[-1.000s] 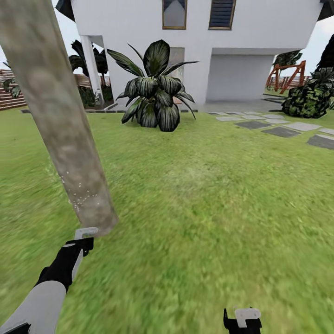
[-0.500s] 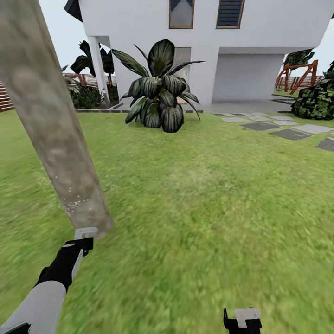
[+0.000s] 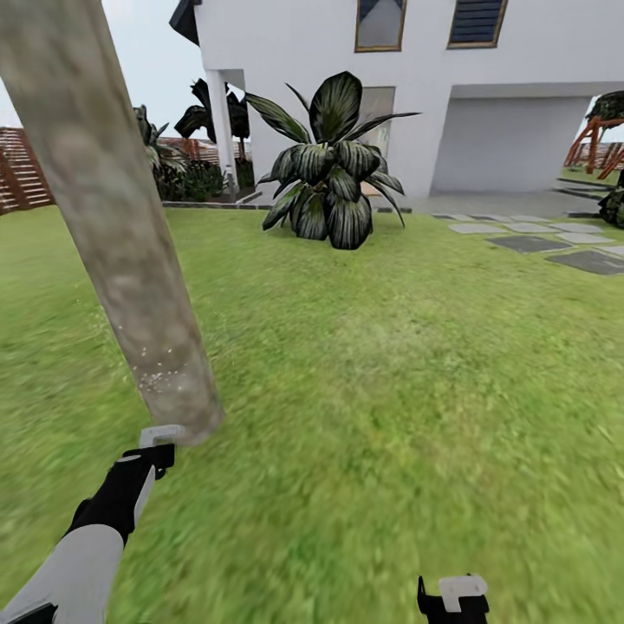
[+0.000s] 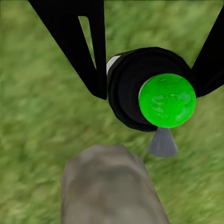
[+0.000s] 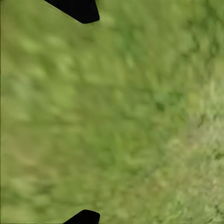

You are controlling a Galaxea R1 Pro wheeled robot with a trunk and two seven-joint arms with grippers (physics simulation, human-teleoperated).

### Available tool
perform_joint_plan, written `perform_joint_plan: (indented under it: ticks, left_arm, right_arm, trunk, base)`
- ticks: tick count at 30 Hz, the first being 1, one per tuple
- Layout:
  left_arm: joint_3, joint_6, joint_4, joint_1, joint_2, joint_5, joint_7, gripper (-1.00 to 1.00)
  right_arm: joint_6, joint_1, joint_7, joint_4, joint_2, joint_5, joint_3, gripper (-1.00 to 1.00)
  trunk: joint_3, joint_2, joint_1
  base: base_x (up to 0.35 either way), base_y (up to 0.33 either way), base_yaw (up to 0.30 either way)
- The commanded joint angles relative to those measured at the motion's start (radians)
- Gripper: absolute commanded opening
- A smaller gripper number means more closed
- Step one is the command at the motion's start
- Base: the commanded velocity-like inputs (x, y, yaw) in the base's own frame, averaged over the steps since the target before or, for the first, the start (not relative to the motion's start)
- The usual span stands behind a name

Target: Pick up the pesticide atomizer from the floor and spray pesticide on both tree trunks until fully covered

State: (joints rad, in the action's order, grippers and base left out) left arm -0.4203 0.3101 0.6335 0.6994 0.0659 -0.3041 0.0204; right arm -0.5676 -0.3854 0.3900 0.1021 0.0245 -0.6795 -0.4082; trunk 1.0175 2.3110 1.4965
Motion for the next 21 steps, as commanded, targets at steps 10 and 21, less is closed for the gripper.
perform_joint_plan:
  ticks: [10, 21]
  left_arm:
    - [0.011, 0.01, 0.008, 0.012, -0.024, -0.002, -0.022, -1.0]
    - [0.118, 0.083, 0.016, 0.163, 0.04, -0.001, -0.221, -1.0]
  right_arm:
    - [0.0, 0.0, 0.001, 0.001, 0.0, 0.0, 0.0, 1.0]
    - [0.001, 0.0, 0.001, 0.002, -0.002, 0.001, -0.001, 1.0]
  trunk:
    - [0.0, 0.0, 0.0]
    - [0.0, 0.0, 0.0]
  base:
    - [0.01, -0.001, 0.254]
    - [0.0, 0.0, 0.008]
